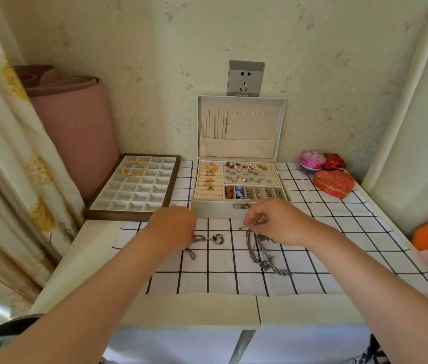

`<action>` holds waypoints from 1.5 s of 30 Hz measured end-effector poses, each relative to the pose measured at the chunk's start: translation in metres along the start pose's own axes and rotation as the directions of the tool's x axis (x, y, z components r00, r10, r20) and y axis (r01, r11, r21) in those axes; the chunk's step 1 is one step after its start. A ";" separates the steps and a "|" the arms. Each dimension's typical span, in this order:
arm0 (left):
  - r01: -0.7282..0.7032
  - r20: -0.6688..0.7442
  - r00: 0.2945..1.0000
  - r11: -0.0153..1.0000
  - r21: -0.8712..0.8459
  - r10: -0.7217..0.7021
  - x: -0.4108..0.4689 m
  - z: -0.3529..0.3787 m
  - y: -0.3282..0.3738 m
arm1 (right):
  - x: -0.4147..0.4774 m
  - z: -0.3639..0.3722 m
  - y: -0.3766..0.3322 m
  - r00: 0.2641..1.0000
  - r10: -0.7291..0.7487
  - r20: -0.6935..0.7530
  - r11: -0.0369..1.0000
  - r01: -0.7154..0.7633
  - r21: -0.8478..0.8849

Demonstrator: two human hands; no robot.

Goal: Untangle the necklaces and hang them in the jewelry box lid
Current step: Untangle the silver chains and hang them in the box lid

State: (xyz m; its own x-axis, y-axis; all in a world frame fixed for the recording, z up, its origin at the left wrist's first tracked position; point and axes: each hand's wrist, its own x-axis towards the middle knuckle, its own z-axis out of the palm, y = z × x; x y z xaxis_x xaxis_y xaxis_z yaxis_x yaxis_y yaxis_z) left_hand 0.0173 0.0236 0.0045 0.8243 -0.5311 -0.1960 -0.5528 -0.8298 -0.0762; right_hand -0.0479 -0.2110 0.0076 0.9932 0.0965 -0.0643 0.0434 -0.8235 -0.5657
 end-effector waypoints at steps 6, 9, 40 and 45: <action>-0.328 -0.205 0.939 0.897 -0.297 0.275 0.002 -0.004 0.036 | -0.009 -0.007 0.014 0.995 0.086 0.060 0.987 -0.076 -0.141; -0.451 -0.197 0.890 0.858 -0.246 0.411 0.005 0.008 0.056 | -0.011 -0.004 0.013 0.994 0.080 0.077 0.985 -0.067 -0.162; -0.398 -0.310 0.896 0.882 -0.251 0.317 0.037 0.021 0.080 | -0.028 -0.019 0.030 0.945 0.229 0.234 0.973 -0.217 -0.075; -0.384 -0.337 0.897 0.880 -0.278 0.285 0.044 0.023 0.078 | -0.017 -0.006 0.032 0.997 0.060 -0.044 0.983 -0.067 -0.173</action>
State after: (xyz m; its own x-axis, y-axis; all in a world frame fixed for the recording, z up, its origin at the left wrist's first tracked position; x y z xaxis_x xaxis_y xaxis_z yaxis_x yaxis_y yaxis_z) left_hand 0.0077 -0.0603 -0.0329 0.6231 -0.7710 0.1316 -0.7694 -0.5739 0.2805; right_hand -0.0632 -0.2427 -0.0045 0.9978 0.0223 -0.0622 -0.0051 -0.9124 -0.4092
